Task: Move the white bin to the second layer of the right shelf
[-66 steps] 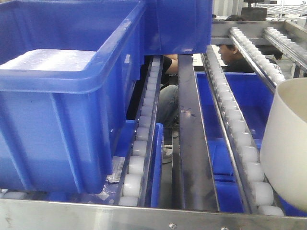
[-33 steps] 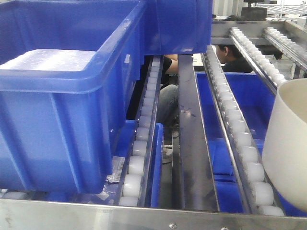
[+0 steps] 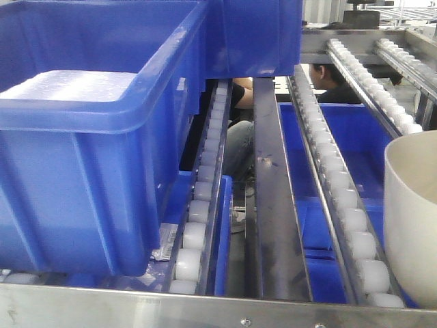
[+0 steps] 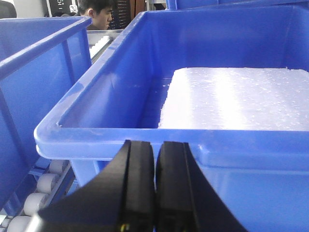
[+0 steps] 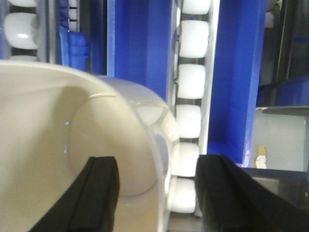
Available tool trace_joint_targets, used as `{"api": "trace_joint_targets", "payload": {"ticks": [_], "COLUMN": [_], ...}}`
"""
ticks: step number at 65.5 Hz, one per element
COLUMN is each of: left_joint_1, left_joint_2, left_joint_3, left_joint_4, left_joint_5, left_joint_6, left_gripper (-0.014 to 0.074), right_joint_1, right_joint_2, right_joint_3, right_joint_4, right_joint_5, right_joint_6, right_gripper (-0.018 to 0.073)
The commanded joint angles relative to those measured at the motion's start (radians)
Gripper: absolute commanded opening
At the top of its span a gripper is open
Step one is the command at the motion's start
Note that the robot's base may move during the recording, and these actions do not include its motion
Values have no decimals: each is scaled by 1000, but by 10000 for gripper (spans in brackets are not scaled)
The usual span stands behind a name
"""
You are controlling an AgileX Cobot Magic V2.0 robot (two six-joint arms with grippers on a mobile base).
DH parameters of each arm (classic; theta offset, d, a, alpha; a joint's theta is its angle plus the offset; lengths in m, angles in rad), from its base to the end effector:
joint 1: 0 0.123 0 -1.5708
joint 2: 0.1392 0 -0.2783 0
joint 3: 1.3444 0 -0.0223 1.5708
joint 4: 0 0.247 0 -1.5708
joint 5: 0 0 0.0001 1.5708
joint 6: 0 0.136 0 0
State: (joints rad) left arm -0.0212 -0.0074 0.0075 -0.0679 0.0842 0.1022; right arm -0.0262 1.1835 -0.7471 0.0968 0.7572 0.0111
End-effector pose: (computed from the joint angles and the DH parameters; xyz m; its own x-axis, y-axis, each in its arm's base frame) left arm 0.1042 -0.0030 0.2036 0.0040 0.0345 -0.9994 0.0268 0.9990 0.0345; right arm 0.2325 0.0029 0.2080 -0.8901 0.1046 -0.4436 0.0690 0.9930 0.0957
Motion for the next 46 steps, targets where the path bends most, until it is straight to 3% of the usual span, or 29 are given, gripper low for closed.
{"api": "trace_joint_targets", "payload": {"ticks": [1,18,35,46], "left_joint_1": [2,2,2,2], "left_joint_2": [-16,-16,-16,-16], "left_joint_3": [37,37,37,37], "left_joint_4": [-6,-6,-6,-6], "left_joint_5": [-84,-84,-84,-84], "left_joint_6": [-3,-3,-3,-3], "left_gripper": [85,85,85,85], "right_joint_1": [-8,-8,-8,-8], "right_joint_2": [-41,-190,-459,-639], "right_joint_3": [-58,-88,32,55], "right_joint_4": [18,10,-53,32], "right_joint_5": [7,90,69,24], "right_joint_6": [0,-11,-52,-52], "right_gripper": [466,447,56,57]}}
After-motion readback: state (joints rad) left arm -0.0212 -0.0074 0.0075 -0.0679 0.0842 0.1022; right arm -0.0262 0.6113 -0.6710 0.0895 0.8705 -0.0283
